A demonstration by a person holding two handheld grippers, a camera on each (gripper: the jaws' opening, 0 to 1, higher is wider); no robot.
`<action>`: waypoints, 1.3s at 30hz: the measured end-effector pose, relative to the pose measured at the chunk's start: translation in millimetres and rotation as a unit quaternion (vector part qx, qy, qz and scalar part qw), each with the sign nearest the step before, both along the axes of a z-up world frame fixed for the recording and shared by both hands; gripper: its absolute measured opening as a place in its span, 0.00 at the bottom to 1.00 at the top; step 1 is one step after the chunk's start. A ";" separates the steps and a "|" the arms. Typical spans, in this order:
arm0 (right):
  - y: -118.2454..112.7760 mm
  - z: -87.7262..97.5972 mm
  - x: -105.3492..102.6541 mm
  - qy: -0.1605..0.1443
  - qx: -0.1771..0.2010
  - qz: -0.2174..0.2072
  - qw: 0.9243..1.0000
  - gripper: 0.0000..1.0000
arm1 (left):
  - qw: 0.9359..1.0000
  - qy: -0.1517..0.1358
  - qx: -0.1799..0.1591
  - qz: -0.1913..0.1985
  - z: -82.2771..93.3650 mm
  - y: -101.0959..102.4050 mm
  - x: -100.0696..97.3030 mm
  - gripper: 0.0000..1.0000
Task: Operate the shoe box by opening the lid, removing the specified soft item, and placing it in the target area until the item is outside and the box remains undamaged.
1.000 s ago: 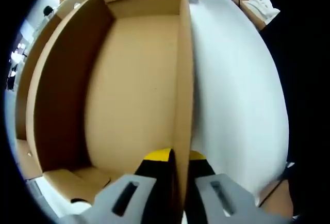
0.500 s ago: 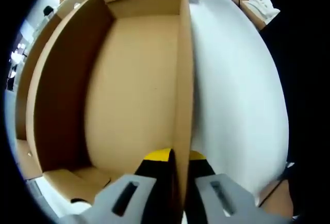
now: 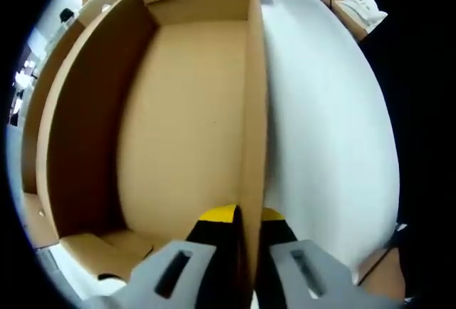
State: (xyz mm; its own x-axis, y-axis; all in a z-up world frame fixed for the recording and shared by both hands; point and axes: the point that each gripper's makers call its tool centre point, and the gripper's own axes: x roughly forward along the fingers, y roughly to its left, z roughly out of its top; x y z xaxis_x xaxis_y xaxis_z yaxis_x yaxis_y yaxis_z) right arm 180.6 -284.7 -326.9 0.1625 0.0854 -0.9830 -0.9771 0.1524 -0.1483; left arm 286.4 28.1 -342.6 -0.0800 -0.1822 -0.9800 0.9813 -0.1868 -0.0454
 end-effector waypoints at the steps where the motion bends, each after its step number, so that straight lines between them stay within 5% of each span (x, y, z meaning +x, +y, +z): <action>1: -0.1 0.5 0.9 -0.002 0.000 0.000 1.000 0.20 | 1.000 0.000 0.000 0.000 0.0 0.0 0.0 0.03; 39: 0.3 0.8 3.9 -0.003 0.000 -0.005 1.000 0.22 | 1.000 -0.002 0.002 0.000 0.4 -1.1 0.6 0.03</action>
